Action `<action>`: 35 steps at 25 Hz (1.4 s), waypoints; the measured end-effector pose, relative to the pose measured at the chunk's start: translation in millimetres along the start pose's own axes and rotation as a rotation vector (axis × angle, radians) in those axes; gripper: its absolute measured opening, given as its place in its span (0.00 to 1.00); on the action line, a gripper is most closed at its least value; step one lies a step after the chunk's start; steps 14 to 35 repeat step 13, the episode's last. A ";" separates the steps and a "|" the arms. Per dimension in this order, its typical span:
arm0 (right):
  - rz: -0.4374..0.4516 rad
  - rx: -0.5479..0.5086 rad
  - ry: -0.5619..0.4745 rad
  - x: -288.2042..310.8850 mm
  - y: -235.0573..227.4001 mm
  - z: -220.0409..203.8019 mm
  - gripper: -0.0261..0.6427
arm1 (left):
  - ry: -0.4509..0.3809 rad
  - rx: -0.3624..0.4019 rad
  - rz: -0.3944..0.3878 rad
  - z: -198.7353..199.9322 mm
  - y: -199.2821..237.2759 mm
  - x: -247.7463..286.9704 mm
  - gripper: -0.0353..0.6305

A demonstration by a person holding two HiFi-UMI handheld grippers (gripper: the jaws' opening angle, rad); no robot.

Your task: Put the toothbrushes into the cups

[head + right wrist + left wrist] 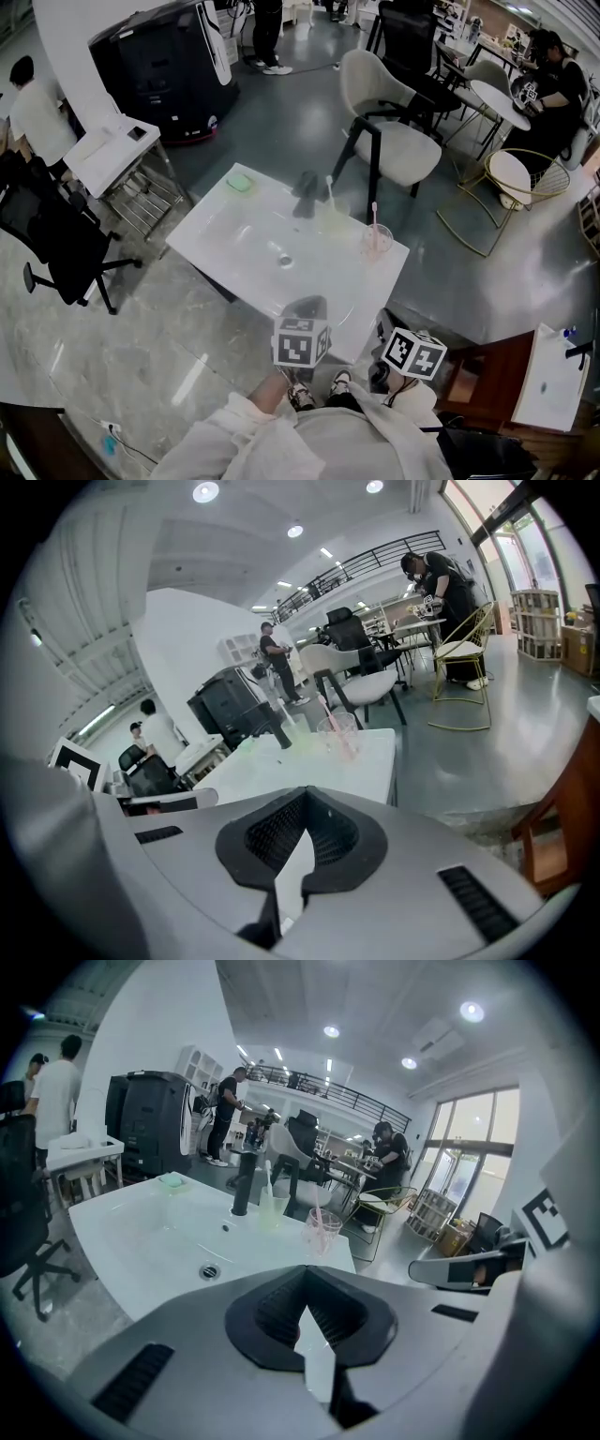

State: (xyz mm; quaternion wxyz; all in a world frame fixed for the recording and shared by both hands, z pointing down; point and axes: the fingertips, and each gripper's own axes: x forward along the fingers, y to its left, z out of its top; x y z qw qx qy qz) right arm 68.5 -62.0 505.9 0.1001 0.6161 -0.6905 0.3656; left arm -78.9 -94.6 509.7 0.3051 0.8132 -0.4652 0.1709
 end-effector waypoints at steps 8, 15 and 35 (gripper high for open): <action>0.026 -0.022 0.007 8.8 -1.5 10.2 0.07 | 0.000 0.009 0.029 7.3 1.9 6.6 0.06; 0.033 -0.028 0.010 10.0 -5.1 16.1 0.07 | -0.004 0.015 0.033 12.4 -1.9 10.2 0.06; 0.033 -0.028 0.010 10.0 -5.1 16.1 0.07 | -0.004 0.015 0.033 12.4 -1.9 10.2 0.06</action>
